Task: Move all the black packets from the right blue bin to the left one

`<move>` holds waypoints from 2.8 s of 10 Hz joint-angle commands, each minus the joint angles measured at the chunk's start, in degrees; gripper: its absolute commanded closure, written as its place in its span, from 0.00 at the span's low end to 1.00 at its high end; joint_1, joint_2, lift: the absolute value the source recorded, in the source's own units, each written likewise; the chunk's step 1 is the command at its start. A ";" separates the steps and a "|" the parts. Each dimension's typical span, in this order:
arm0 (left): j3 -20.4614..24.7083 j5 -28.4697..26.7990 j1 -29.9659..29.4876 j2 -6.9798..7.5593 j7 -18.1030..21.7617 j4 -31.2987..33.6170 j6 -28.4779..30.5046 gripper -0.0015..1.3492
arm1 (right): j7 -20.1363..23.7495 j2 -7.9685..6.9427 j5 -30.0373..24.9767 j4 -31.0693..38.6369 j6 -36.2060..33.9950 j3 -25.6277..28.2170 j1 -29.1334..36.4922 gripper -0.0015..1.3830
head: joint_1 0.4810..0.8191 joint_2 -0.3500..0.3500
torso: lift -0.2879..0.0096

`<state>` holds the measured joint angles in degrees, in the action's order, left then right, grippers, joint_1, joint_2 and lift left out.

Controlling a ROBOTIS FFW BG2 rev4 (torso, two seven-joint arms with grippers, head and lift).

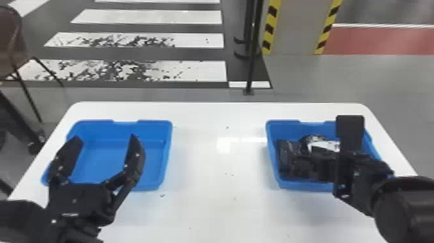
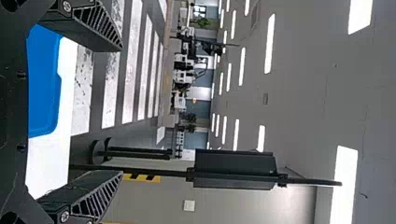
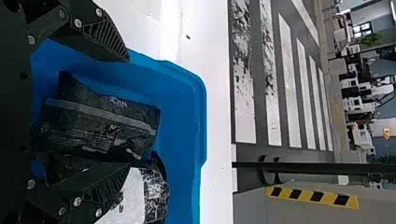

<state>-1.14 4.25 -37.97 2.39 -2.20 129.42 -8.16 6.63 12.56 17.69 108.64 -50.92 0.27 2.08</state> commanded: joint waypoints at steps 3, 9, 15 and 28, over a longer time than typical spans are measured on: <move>-0.11 0.44 0.15 -0.02 0.27 -0.68 -1.12 0.07 | -1.62 0.00 -0.78 -2.40 -1.39 -1.19 -1.52 0.18 | 0.63 0.51 | 0.50; 0.00 1.35 0.43 -0.02 1.32 -1.94 -2.39 0.07 | -2.59 0.09 0.14 -8.87 -5.04 -2.21 -4.76 0.18 | 0.63 0.48 | 0.50; 0.00 2.26 0.43 -0.02 1.50 -2.65 -3.66 0.07 | -2.59 0.18 3.56 -5.22 -2.09 -2.78 -2.79 0.79 | 0.63 0.52 | 0.50; 0.80 17.00 8.31 0.24 10.99 2.27 17.44 0.08 | 7.78 6.24 17.96 10.11 35.60 -19.24 9.45 0.80 | 0.63 0.69 | 0.50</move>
<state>-0.73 20.53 -30.87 2.59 8.55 131.03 6.28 14.44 17.96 34.88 118.84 -15.87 -15.96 12.51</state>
